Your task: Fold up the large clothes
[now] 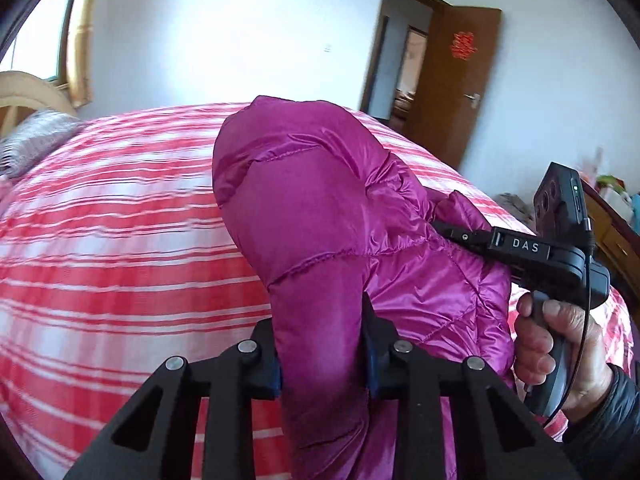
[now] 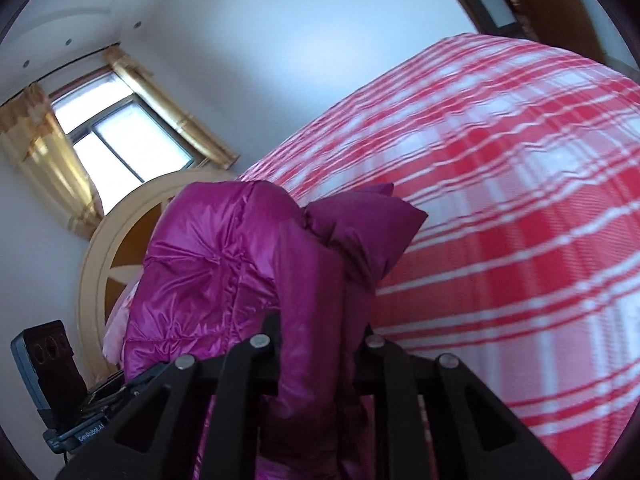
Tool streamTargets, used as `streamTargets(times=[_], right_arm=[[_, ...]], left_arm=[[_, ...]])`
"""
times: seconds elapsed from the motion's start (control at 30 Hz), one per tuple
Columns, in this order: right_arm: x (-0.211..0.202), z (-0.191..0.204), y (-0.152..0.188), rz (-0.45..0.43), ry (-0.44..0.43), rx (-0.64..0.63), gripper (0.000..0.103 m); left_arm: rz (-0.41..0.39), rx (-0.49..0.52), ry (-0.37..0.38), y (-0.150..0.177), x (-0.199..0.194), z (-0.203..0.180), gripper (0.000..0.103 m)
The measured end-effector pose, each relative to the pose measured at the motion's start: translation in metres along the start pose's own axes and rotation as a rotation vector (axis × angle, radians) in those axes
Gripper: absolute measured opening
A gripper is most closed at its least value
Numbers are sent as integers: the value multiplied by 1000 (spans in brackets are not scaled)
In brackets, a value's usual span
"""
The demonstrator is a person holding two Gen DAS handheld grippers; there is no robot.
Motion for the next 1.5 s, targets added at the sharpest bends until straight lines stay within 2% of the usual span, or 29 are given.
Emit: streamTargets(times=[0.13, 0.4, 0.73, 1.0, 1.27, 1.5], right_arm=[[40, 38, -4, 48, -47, -44, 18], [104, 98, 4, 145, -105, -126, 18], [176, 151, 19, 247, -166, -173, 18], [205, 173, 32, 302, -154, -220, 18], [220, 188, 39, 333, -125, -260, 18], [233, 189, 43, 343, -97, -267, 18]], left_arm=[[-14, -27, -68, 8, -17, 39, 31], [-23, -115, -149, 23, -31, 103, 30], [-3, -218, -232, 59, -53, 176, 30], [22, -253, -233, 76, -49, 200, 30], [32, -282, -226, 88, -51, 208, 31], [31, -292, -226, 93, -49, 208, 36]])
Point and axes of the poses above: each gripper's, at about its wrist camera, not at the fingertips, and x roughly the way its jaws point, z to its left, y to its underside, the point moved 2 cm from there along x, roughly the way its jaws point, and after that the axes turned 8 degrees about z, right-handed, at the moved point
